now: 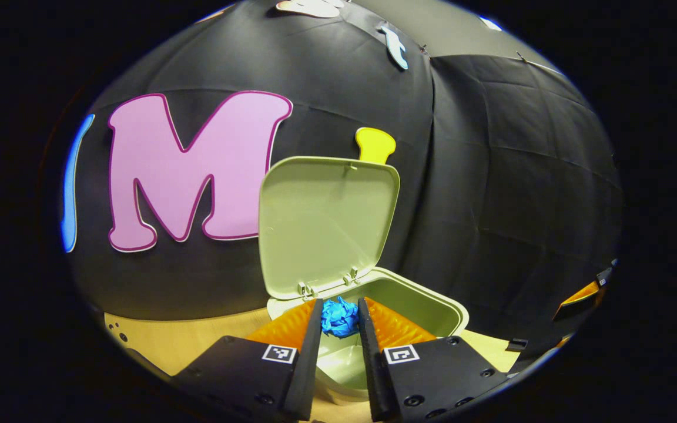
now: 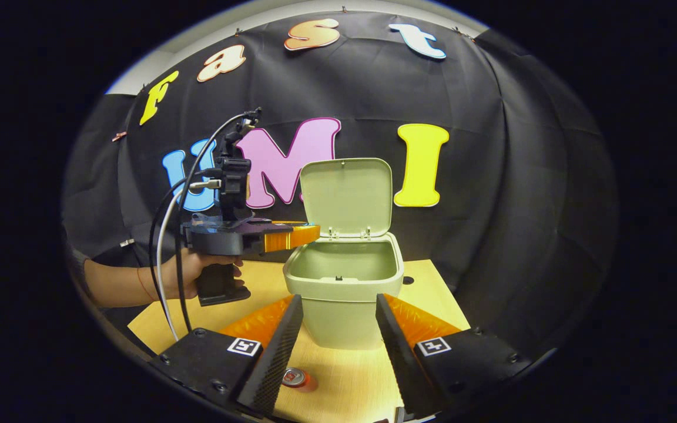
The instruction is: Press the lid of the desktop garbage bin to open it, pick up the crumpled paper on the desktop and throw it into the bin, then pick up the pop can on the desktop and drop it into the bin, and finally close the garbage bin lid.
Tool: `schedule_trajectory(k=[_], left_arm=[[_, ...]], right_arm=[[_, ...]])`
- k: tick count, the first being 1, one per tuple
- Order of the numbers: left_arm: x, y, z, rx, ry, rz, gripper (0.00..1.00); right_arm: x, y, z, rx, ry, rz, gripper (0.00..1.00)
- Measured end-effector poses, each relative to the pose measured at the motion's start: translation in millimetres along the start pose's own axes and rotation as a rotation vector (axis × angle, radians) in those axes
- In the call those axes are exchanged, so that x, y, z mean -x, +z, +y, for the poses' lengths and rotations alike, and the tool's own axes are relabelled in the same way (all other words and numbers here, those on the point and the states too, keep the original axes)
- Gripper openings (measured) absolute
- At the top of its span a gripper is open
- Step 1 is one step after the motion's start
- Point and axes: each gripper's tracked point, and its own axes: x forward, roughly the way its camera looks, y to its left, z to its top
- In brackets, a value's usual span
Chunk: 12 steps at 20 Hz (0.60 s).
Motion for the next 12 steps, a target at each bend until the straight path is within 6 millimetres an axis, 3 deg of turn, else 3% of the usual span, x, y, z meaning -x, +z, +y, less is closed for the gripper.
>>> schedule_trajectory(k=[8,12], left_arm=[[-14.7,-15.4,-13.5,-0.036,-0.021,0.047,0.46],[-12.1,-13.4,-12.6,-0.056,-0.012,0.032,0.68]], right_arm=[[3.1,-15.8,-8.4,0.002,-0.011,0.021,0.80],[2.7,-17.8,-5.5,-0.004,-0.003,0.026,0.80]])
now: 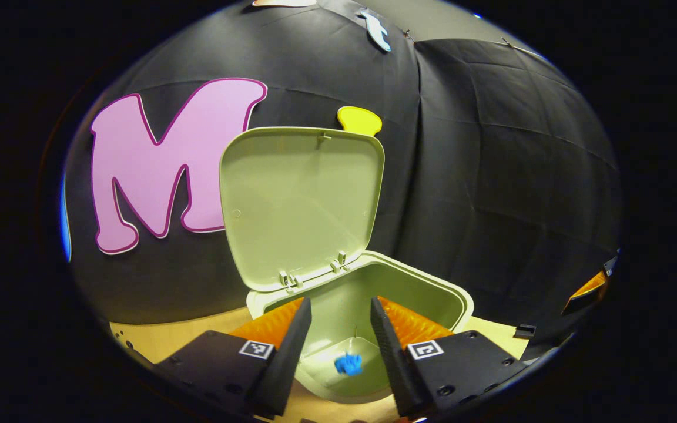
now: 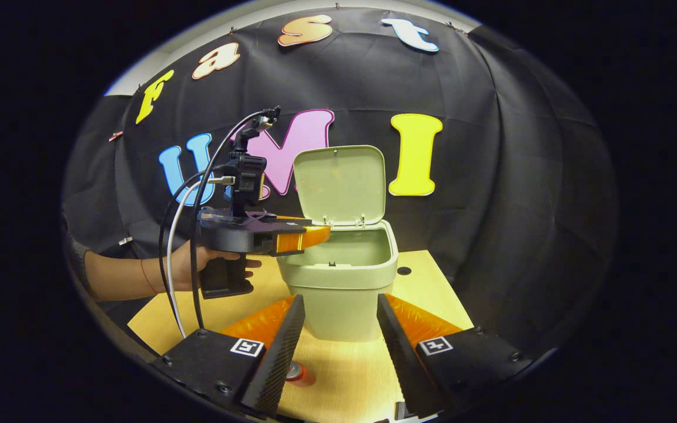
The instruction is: Press the lid of the desktop garbage bin to open it, pick up the crumpled paper on the desktop and throw it into the bin, then pick up the pop can on the desktop and drop it into the bin, and finally close the garbage bin lid.
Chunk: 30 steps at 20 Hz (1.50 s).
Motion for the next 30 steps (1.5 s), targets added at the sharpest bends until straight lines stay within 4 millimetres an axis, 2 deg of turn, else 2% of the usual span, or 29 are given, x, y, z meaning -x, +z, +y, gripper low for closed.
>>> schedule_trajectory(k=[1,3,5,10,14,17,21,26,30], left_arm=[[2.2,2.1,1.4,0.003,0.008,-0.011,0.78],[7.7,7.2,5.0,0.018,0.020,-0.038,0.86],[17.6,12.0,6.2,0.034,0.019,-0.071,0.90],[55.2,15.9,20.4,0.062,0.048,-0.105,0.93],[101.7,18.5,39.5,0.084,0.117,-0.144,0.93],[136.5,17.5,52.1,0.088,0.176,-0.160,0.92],[175.3,6.8,65.0,0.105,0.243,-0.156,0.92],[213.9,-15.9,82.6,0.151,0.321,-0.128,0.92],[242.9,-33.2,98.2,0.169,0.382,-0.103,0.92]], right_arm=[[0.1,-1.4,0.8,-0.001,0.002,0.001,0.80],[0.1,-5.0,3.6,-0.001,0.011,0.007,0.82],[0.9,-7.8,8.0,-0.001,0.026,0.014,0.84],[1.1,-22.5,27.5,0.034,0.091,0.053,0.89],[-2.6,-43.9,48.2,0.069,0.166,0.112,0.90],[-5.1,-63.3,65.0,0.094,0.222,0.171,0.90],[-10.8,-98.5,80.4,0.154,0.277,0.267,0.92],[-26.2,-148.2,88.4,0.196,0.320,0.383,0.96],[-37.9,-180.3,96.7,0.231,0.342,0.457,0.98]])
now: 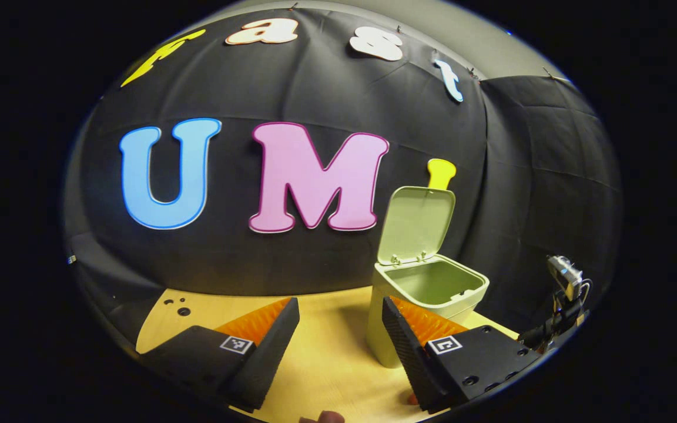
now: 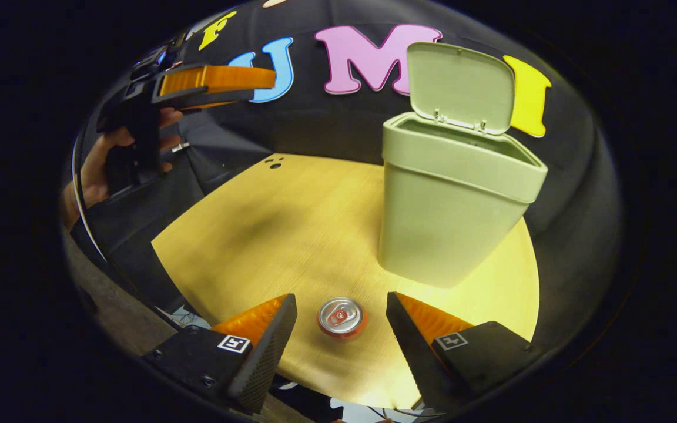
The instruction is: Press the lid of the desktop garbage bin to open it, pick up the crumpled paper on the desktop and throw it into the bin, then pick up the pop can on the desktop and drop it into the bin, and finally close the garbage bin lid.
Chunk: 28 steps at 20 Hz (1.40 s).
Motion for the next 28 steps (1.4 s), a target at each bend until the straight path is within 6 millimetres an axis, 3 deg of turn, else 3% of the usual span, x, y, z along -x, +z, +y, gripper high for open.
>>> schedule_trajectory(k=[4,12,16,18,23,28], left_arm=[[16.4,-4.7,23.6,-0.018,0.057,0.006,0.92],[33.2,-20.8,50.3,0.017,0.110,0.041,0.92],[35.2,-23.3,60.4,0.018,0.129,0.050,0.92],[35.4,-25.6,62.7,0.025,0.133,0.053,0.92],[36.1,-29.6,64.1,0.038,0.134,0.062,0.92],[34.1,-32.6,64.5,0.054,0.137,0.064,0.92]], right_arm=[[-20.7,-22.8,4.1,0.043,0.004,0.072,0.98],[-57.7,-56.4,-5.6,0.079,-0.011,0.177,0.98],[-66.0,-60.5,-6.4,0.087,-0.017,0.190,0.98],[-67.4,-59.8,-4.8,0.064,-0.017,0.185,0.84],[-47.8,-31.9,-5.0,0.059,-0.009,0.135,0.82],[-11.6,20.8,-6.9,0.065,-0.005,0.053,0.82]])
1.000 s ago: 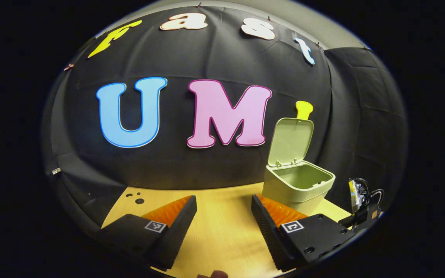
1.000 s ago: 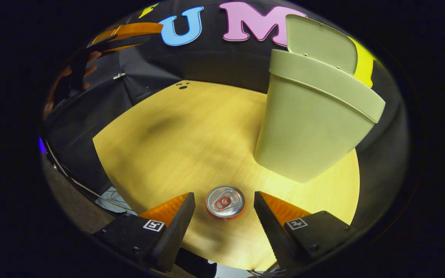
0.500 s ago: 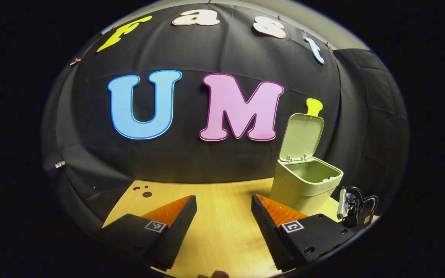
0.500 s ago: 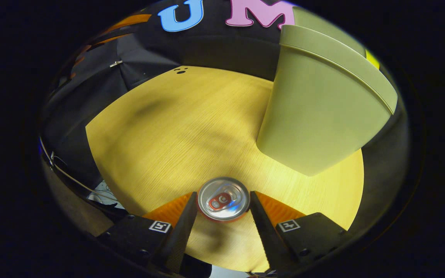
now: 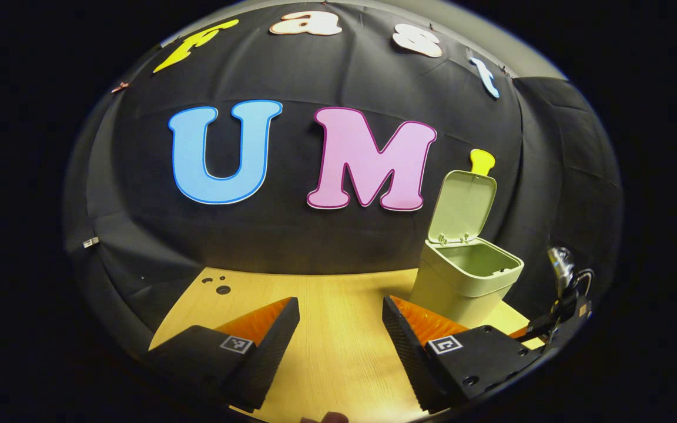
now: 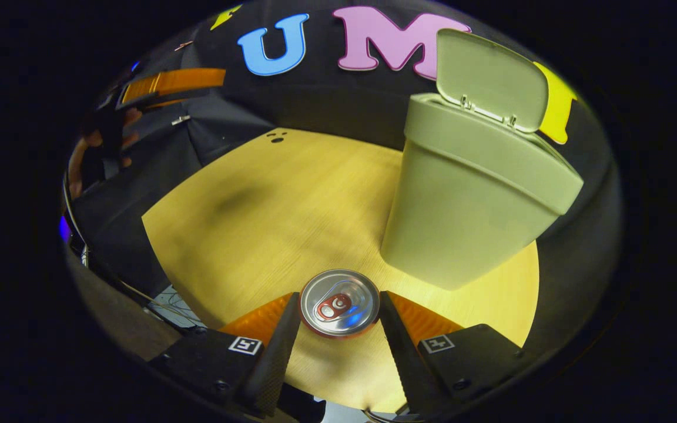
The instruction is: Press the lid of the desktop garbage bin to open it, pick up the crumpled paper on the desktop and throw it into the bin, then pick up the pop can on the desktop and drop it into the bin, and finally close the garbage bin lid.
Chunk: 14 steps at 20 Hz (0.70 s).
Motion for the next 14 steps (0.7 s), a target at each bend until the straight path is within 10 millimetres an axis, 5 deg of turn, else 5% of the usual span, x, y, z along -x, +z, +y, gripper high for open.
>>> schedule_trajectory(k=[6,14], left_arm=[[-1.3,-2.8,-1.2,0.017,-0.003,0.003,0.92],[2.6,-8.2,-4.4,0.034,-0.010,0.012,0.92]], right_arm=[[46.7,57.8,-5.2,-0.042,0.033,-0.075,0.82],[97.5,165.7,-32.3,-0.111,0.057,-0.303,0.82]])
